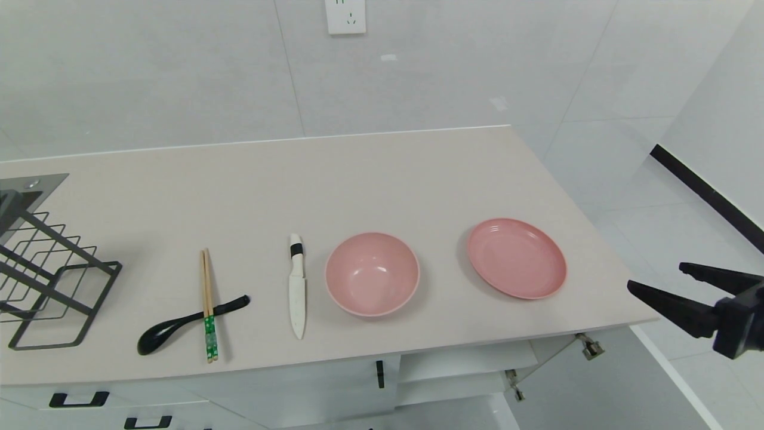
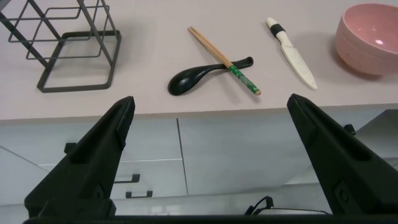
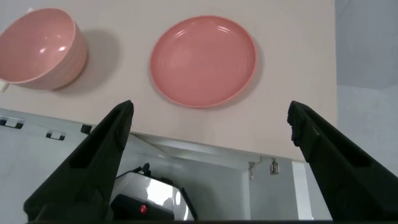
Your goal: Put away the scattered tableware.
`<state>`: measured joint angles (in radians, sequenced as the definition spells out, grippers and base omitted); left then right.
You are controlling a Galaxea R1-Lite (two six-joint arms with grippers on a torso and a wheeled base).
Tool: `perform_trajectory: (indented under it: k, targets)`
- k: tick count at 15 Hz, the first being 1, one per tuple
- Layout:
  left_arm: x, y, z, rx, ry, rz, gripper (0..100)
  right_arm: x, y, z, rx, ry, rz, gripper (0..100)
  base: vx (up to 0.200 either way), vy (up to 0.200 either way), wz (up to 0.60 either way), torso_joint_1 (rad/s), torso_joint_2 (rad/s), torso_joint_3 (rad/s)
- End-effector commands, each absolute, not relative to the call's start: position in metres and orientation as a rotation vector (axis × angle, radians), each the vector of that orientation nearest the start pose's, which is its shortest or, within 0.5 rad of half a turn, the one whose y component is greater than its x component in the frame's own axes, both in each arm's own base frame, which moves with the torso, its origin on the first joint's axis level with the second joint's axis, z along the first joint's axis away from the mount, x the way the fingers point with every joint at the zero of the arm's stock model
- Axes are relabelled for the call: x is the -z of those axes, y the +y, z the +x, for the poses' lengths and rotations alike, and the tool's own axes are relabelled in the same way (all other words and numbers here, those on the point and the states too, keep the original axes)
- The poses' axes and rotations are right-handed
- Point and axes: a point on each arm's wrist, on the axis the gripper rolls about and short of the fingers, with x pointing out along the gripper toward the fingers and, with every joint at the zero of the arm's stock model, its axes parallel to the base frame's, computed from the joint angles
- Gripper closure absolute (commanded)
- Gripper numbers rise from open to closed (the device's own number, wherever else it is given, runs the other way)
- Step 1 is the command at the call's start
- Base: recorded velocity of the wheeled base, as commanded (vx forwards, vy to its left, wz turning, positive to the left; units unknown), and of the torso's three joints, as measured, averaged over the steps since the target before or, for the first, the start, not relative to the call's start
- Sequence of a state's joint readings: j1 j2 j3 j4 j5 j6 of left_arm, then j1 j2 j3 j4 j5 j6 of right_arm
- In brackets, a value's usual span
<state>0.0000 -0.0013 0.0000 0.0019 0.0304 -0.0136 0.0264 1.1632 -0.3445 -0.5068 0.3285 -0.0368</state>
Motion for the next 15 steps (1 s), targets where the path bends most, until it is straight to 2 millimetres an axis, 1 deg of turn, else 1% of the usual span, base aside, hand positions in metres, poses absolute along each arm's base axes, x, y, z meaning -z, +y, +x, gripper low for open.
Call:
perform_trajectory:
  k: [1, 3, 6, 10, 11, 15]
  targets:
    - [-0.075, 0.001, -0.023, -0.031, 0.001, -0.014, 0, -0.157, 0.012, 0.171, -0.359, 0.346, 0.017, 0, 0.0, 0.0, 0.0, 0.0, 0.0, 0.0]
    - [-0.075, 0.001, -0.023, -0.031, 0.001, -0.014, 0, -0.15, 0.013, 0.186, -0.362, 0.344, 0.017, 0, 0.0, 0.0, 0.0, 0.0, 0.0, 0.0]
    - [-0.075, 0.001, -0.023, -0.031, 0.001, -0.014, 0, -0.141, 0.018, 0.199, -0.385, 0.365, 0.017, 0, 0.0, 0.0, 0.0, 0.0, 0.0, 0.0]
    - [-0.075, 0.001, -0.023, -0.031, 0.001, -0.014, 0, -0.133, 0.025, 0.203, -0.417, 0.405, 0.014, 0, 0.0, 0.0, 0.0, 0.0, 0.0, 0.0]
    - [-0.075, 0.001, -0.023, -0.031, 0.001, -0.014, 0, -0.128, 0.028, 0.205, -0.428, 0.428, 0.013, 0, 0.0, 0.0, 0.0, 0.0, 0.0, 0.0]
    - [-0.075, 0.001, -0.023, -0.031, 0.001, -0.032, 0, -0.12, 0.028, 0.213, -0.424, 0.455, 0.016, 0, 0.0, 0.0, 0.0, 0.0, 0.0, 0.0]
